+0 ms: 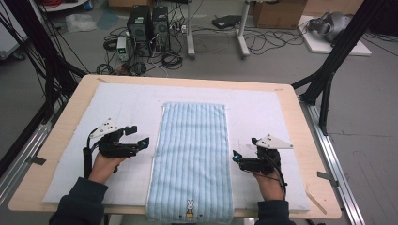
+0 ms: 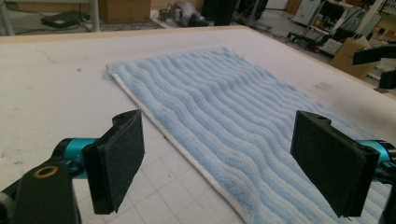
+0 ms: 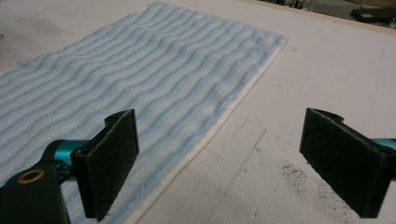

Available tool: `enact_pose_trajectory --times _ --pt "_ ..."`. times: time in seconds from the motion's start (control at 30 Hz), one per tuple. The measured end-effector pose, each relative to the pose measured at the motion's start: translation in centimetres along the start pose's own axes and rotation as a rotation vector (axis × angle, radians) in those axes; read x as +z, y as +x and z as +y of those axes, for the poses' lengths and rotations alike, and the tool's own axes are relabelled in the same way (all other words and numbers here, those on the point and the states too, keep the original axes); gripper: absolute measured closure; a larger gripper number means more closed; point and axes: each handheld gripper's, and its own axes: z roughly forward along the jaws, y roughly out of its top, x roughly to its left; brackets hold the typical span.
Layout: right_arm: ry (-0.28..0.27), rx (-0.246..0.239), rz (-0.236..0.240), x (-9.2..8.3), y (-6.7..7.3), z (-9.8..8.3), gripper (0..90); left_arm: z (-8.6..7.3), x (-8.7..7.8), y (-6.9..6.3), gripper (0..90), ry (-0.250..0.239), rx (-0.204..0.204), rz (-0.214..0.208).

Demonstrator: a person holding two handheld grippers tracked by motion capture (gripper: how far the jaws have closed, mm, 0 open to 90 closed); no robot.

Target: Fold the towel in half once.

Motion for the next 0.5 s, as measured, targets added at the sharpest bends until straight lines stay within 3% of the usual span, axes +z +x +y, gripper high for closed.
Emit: enact_pose_trajectory --times 0.27,0.4,0.5 --pt "0.008 -0.003 0.015 0.3 0.1 0.0 11.0 0.9 1.0 0.0 21.0 0.02 -0.026 0.006" --pt "0.031 -0.015 0.028 0.7 0.3 0.0 11.0 2.0 2.8 -0.2 22.8 0.055 -0.018 0.021" --pt "0.033 -0.011 0.033 0.8 0.4 0.1 11.0 2.8 4.0 -0.1 23.2 0.082 -0.04 0.036"
